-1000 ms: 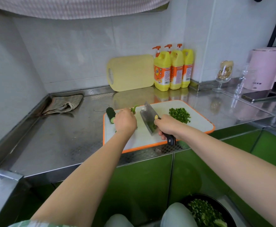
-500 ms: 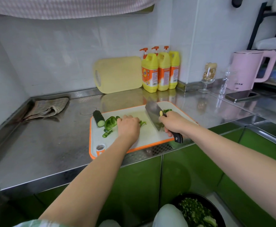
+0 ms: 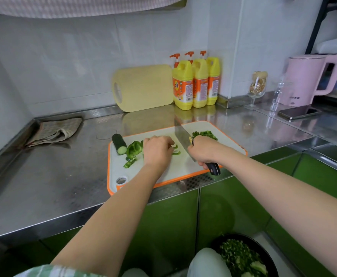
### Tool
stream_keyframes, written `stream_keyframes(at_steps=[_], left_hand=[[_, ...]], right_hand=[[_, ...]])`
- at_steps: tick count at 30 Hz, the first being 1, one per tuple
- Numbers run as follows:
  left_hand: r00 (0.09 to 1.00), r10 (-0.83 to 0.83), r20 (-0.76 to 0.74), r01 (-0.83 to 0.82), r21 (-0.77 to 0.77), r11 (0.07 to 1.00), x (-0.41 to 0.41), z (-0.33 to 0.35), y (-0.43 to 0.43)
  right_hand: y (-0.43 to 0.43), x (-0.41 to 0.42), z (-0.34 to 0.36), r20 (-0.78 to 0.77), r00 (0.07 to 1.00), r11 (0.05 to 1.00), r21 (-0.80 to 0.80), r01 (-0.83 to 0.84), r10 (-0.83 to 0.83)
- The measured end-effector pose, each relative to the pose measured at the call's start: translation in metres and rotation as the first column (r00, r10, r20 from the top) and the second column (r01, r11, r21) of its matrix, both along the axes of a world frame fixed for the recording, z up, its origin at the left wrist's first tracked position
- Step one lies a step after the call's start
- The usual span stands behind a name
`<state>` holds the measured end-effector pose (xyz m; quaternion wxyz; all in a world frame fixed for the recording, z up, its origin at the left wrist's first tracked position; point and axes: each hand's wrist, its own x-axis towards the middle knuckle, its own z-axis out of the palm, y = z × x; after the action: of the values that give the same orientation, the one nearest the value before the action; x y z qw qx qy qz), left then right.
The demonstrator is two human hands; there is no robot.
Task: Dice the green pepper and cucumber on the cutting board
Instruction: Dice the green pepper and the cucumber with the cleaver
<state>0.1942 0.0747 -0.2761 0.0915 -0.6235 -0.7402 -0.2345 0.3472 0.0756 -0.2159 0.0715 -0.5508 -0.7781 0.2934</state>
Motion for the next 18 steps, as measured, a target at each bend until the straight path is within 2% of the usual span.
stream_keyframes(at_steps=[4,8,11,15,18], left_hand=[[1.000,-0.014,-0.014,0.014,0.002,1.000,0.001,-0.008,0.000],[0.998,0.004,-0.060,0.002,0.096,0.995,0.000,-0.011,-0.008],[0.997,0.013,-0.080,-0.007,0.080,0.997,0.000,-0.013,-0.018],[0.997,0.019,-0.073,-0.015,0.055,0.998,-0.002,-0.015,-0.023],[0.998,0.029,-0.050,-0.026,0.052,0.998,-0.002,-0.014,-0.023]], right_hand=[[0.000,0.002,-0.001,0.031,1.000,1.000,0.021,-0.004,0.003],[0.000,-0.001,-0.001,0.036,0.999,0.999,0.034,-0.001,0.000],[0.000,-0.002,0.000,0.068,0.998,0.998,0.055,0.002,-0.005],[0.002,-0.001,-0.002,0.101,0.990,0.973,0.218,0.077,-0.101],[0.006,0.002,-0.006,0.091,0.992,0.965,0.256,0.063,-0.089]])
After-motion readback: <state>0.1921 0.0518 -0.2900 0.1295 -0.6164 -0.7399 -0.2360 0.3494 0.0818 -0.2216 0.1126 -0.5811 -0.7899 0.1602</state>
